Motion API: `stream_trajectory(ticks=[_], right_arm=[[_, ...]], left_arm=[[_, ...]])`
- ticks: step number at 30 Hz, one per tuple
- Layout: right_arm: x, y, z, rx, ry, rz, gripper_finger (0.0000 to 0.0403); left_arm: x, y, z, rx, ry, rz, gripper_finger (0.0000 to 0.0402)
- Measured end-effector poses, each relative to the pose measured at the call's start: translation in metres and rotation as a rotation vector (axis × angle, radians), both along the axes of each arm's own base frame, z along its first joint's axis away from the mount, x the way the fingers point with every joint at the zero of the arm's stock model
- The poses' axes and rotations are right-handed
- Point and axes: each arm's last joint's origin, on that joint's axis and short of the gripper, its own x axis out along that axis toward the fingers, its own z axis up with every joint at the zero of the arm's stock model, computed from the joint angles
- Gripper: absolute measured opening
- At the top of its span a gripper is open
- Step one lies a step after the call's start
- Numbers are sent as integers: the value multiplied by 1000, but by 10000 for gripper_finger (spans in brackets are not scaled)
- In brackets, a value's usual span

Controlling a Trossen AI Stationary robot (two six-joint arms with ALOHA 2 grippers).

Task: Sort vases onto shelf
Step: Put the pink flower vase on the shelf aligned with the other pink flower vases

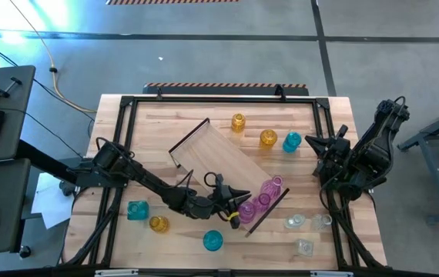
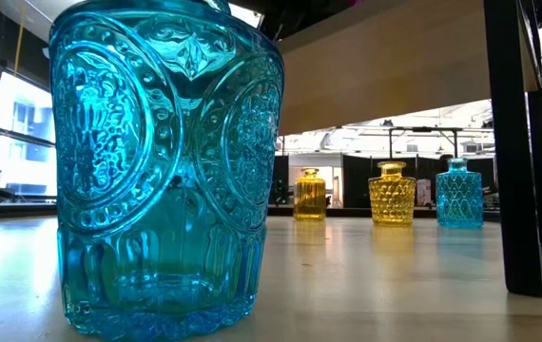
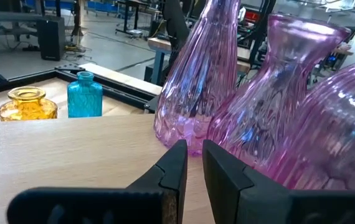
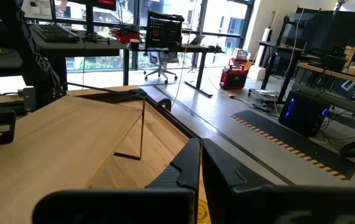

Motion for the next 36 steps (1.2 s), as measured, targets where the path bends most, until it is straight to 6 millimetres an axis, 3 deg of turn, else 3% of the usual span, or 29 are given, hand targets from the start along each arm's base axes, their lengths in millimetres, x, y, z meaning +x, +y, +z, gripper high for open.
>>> stream_trajectory(ticks=[36], right_arm=[[0, 0, 0, 6, 0, 0, 0]], left_arm=[[2, 0, 4, -9, -33, -101, 44]])
